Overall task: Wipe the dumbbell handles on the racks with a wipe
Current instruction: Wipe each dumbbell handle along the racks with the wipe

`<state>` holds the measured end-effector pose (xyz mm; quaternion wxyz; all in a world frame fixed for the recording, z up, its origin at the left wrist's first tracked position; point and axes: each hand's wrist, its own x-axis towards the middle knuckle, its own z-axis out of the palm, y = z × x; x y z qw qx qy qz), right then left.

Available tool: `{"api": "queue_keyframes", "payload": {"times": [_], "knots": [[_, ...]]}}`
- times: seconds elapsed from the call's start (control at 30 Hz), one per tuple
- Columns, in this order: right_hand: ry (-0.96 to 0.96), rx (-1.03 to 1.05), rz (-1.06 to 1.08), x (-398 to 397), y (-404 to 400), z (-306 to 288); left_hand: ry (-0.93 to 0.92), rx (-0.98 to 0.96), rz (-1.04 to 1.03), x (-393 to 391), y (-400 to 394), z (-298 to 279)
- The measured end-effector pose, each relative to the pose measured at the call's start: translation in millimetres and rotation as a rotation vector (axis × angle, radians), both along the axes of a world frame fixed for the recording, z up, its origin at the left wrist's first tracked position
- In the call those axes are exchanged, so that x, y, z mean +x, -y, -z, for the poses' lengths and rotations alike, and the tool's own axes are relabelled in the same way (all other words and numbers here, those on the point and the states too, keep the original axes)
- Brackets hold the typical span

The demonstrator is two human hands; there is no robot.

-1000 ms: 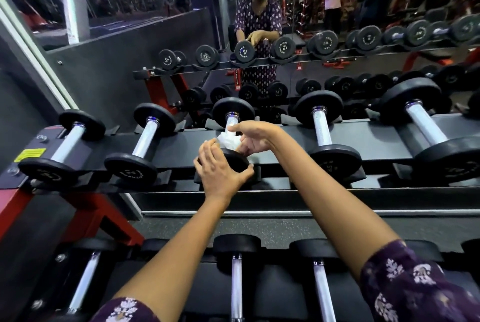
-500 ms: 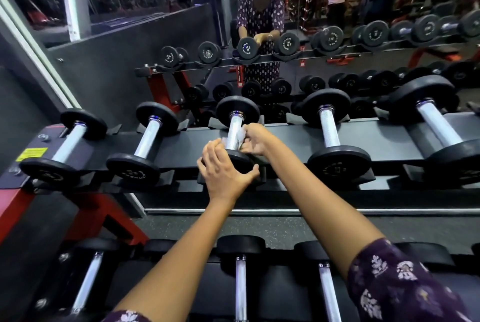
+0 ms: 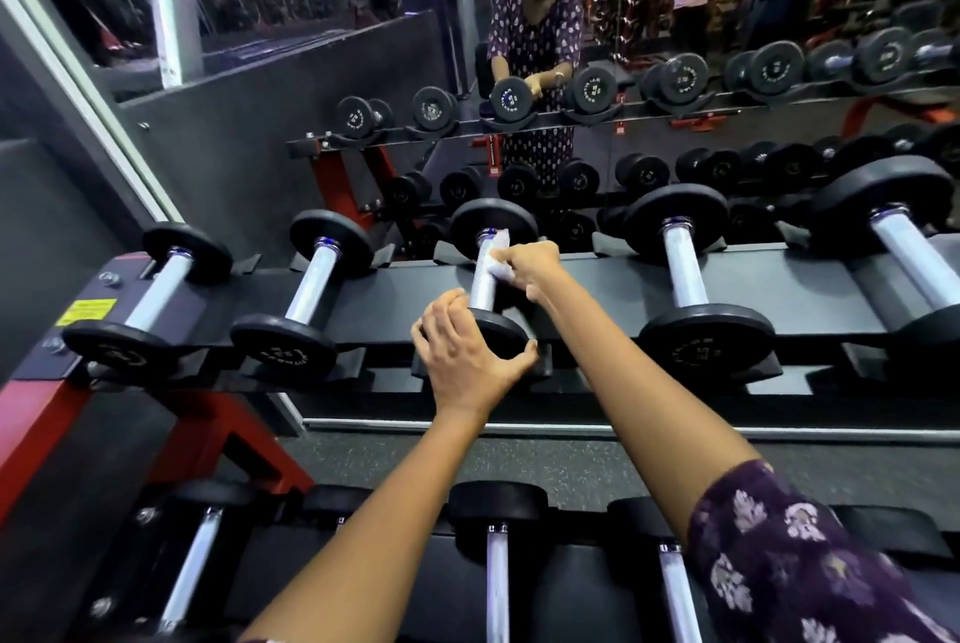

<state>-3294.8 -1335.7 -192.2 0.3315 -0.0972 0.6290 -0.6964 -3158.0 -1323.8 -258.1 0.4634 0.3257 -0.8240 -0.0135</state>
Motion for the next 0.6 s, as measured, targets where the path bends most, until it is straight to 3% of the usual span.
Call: {"api": "queue_keyframes", "payload": {"times": [0.13, 0.27, 0.33, 0.47, 0.6], "knots": [[-0.016, 0.075, -0.126, 5.3, -4.0, 5.6, -0.007, -0.016, -0.006, -1.4, 0.7, 0.7], [0.202, -0.148, -0.147, 3.8, 2.3, -9.4, -0.006, -0.018, -0.007, -0.8, 0.4, -0.2], [0.233, -0.163, -0.173, 2.8, 1.0, -10.0, -0.016, -0.02, -0.007, -0.7, 0.7, 0.0], [0.271, -0.037, -0.27, -0.1, -5.0, -2.8, -0.034, -0.022, -0.008, -3.0, 1.4, 2.8], [0.35, -0.15, -0.184, -5.9, 3.8, -7.4, -0.025, -0.025, -0.006, -3.3, 2.5, 2.7]]}}
